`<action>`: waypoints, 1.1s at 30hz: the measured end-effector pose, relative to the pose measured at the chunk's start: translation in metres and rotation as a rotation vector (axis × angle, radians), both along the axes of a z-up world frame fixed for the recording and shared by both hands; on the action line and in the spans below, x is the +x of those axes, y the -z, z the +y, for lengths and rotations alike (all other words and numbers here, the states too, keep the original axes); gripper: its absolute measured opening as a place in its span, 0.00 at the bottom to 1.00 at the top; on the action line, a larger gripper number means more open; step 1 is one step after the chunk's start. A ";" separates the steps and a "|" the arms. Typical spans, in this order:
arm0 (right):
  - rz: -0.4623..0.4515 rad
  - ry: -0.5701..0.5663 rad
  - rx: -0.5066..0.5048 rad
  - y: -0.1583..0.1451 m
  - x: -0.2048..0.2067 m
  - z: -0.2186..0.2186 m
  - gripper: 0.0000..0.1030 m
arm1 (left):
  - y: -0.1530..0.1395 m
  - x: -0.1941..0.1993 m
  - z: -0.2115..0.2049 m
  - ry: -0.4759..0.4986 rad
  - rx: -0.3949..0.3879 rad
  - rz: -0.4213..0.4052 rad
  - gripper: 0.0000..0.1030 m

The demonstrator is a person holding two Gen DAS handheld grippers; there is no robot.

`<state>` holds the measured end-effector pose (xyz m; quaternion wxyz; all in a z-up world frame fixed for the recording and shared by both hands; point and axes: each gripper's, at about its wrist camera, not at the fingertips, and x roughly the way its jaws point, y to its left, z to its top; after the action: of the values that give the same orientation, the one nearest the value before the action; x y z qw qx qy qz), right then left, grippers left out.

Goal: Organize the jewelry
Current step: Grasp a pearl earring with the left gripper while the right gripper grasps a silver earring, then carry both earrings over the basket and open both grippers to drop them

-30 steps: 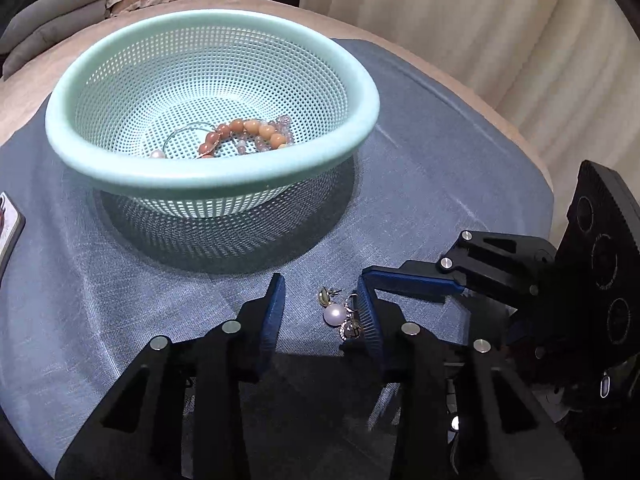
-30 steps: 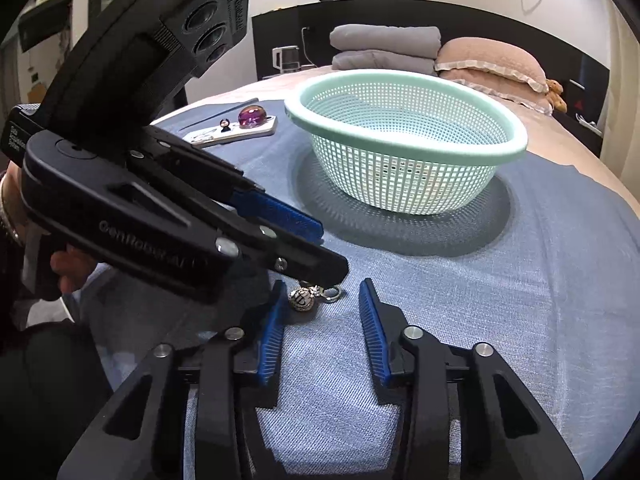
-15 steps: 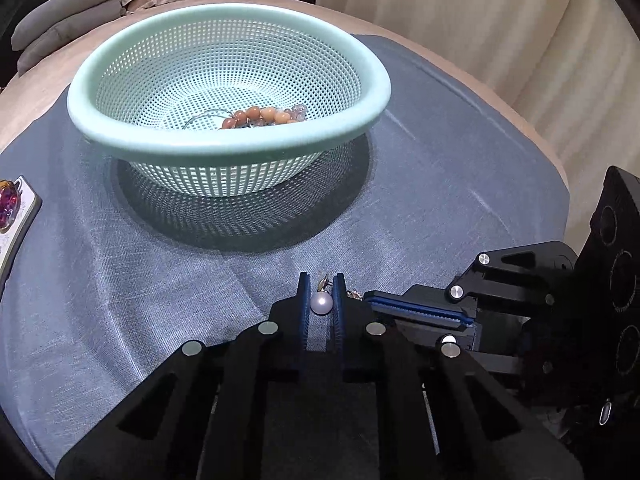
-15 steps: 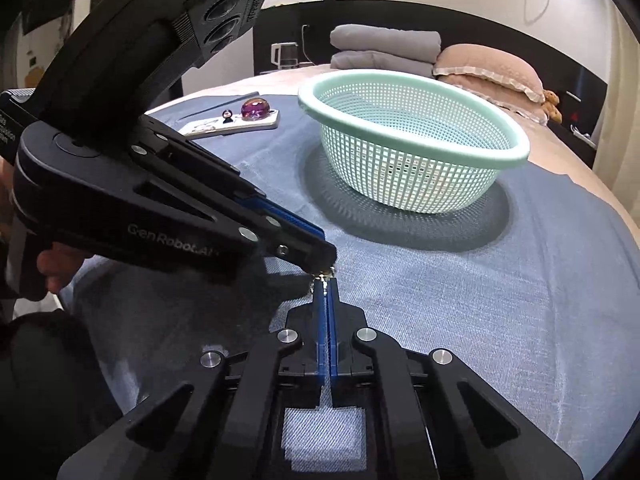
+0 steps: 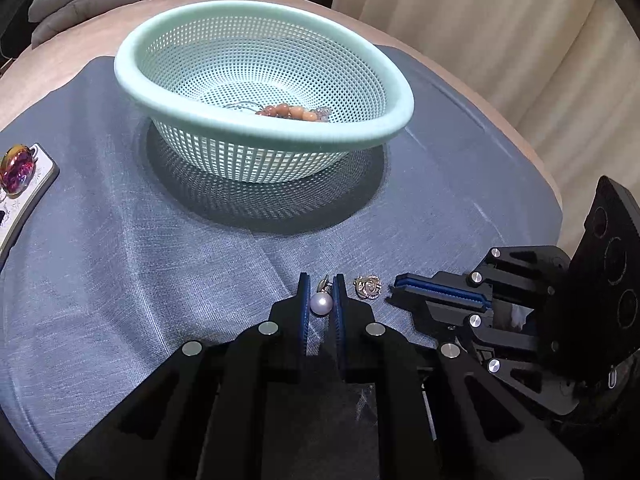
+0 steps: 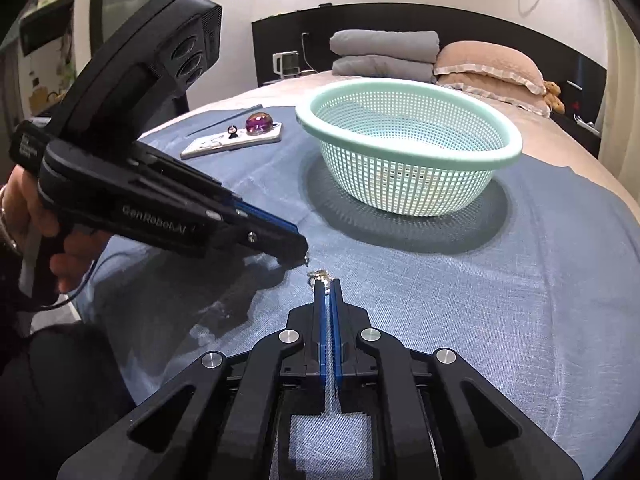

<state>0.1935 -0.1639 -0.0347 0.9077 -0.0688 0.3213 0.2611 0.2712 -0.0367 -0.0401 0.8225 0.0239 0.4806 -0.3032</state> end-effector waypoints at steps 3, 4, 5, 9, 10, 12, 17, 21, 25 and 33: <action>-0.001 -0.023 -0.005 -0.002 0.003 0.004 0.05 | -0.001 0.002 0.001 0.004 0.011 -0.001 0.11; -0.002 -0.028 -0.006 -0.003 0.004 0.005 0.05 | -0.003 0.004 -0.010 0.004 0.019 -0.004 0.11; -0.010 -0.026 -0.008 -0.005 0.005 0.006 0.05 | -0.002 0.001 -0.013 0.005 0.025 -0.006 0.11; 0.002 -0.029 -0.014 -0.004 0.013 0.012 0.23 | -0.004 -0.002 -0.020 0.012 0.072 -0.027 0.11; 0.002 -0.030 -0.019 -0.003 0.014 0.014 0.23 | -0.004 -0.004 -0.023 0.015 0.090 -0.037 0.11; 0.015 -0.019 -0.041 0.001 0.017 0.016 0.23 | -0.002 -0.009 -0.030 0.004 0.164 -0.071 0.11; 0.031 0.006 -0.041 0.006 0.022 0.015 0.13 | 0.004 -0.010 -0.022 -0.018 0.091 -0.027 0.11; 0.022 -0.001 -0.084 0.007 0.018 0.017 0.13 | 0.008 -0.016 -0.024 -0.017 0.098 -0.047 0.12; 0.034 0.009 -0.078 0.007 0.010 0.011 0.13 | 0.012 -0.026 -0.025 -0.039 0.094 -0.065 0.12; 0.037 0.071 -0.097 -0.007 -0.011 0.004 0.13 | 0.007 -0.051 -0.028 -0.054 0.088 -0.091 0.11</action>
<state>0.1826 -0.1597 -0.0280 0.9059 -0.0961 0.3526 0.2140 0.2205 -0.0647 -0.0470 0.8494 0.0609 0.4563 -0.2580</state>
